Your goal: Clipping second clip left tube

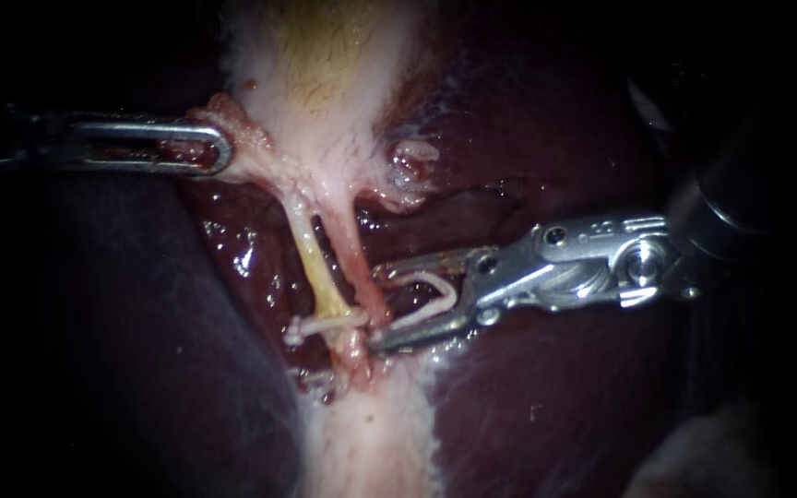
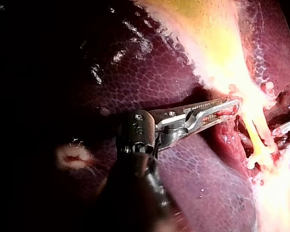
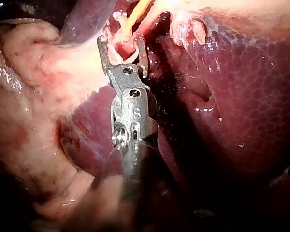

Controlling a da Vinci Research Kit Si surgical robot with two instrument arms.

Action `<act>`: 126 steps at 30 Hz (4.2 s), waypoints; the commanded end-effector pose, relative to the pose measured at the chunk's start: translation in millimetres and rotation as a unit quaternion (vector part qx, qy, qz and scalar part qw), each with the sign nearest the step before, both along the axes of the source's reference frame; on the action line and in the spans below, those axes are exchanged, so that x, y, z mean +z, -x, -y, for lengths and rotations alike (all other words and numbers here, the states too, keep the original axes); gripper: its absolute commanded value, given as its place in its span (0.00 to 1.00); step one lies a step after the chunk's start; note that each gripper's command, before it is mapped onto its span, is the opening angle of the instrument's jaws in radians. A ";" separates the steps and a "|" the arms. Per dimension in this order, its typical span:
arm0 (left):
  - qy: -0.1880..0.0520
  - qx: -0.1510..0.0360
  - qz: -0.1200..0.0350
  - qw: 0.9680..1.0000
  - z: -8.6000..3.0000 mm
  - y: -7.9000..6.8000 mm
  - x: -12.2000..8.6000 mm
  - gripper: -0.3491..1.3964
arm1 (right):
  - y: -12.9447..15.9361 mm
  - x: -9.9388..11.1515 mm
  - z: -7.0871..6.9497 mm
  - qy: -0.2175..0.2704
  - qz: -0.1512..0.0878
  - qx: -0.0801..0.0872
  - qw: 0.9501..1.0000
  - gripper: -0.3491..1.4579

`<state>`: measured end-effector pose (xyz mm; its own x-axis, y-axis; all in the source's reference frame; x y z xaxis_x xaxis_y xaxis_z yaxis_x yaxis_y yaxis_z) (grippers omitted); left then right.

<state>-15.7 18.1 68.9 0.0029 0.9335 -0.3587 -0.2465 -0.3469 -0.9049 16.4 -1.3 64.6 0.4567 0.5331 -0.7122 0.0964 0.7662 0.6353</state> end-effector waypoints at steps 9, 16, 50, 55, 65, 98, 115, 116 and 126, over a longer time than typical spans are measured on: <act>0.000 0.000 0.000 1.000 0.0 0.0 0.0 0.00 | -0.9 -0.9 0.3 -0.003 -0.006 0.006 1.000 0.46; 0.000 0.000 0.000 1.000 0.0 0.0 0.1 0.00 | -2.1 -0.7 0.3 -0.002 -0.006 0.009 1.000 0.46; 0.000 0.000 0.000 1.000 0.0 -0.1 0.1 0.00 | -4.3 6.5 -0.1 0.012 0.014 0.002 1.000 0.46; 0.000 0.000 0.000 1.000 0.0 -0.1 0.1 0.00 | -5.2 6.5 0.0 0.007 0.015 -0.003 1.000 0.46; 0.000 0.000 0.000 1.000 0.0 0.0 0.1 0.00 | -7.1 7.1 1.4 0.000 0.009 -0.011 1.000 0.46; 0.000 0.000 0.000 1.000 -0.1 0.0 0.2 0.00 | -9.4 -0.1 4.9 -0.032 -0.066 -0.043 0.996 0.46; 0.000 0.001 0.001 1.000 -0.1 -0.1 0.2 0.00 | -9.9 -0.8 4.8 -0.048 -0.070 -0.040 0.996 0.41; 0.000 0.001 0.001 1.000 -0.1 -0.1 0.2 0.00 | -9.9 -0.7 4.7 -0.048 -0.070 -0.040 0.996 0.39; 0.000 0.001 0.001 1.000 -0.1 -0.1 0.2 0.00 | -9.5 0.0 4.2 -0.055 -0.066 -0.037 0.996 0.23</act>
<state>-15.7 18.2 69.2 0.0009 0.9335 -0.3585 -0.2435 -0.3475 -0.9055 25.9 -5.5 64.6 0.4017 0.5807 -0.7081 0.2387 0.6801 0.6932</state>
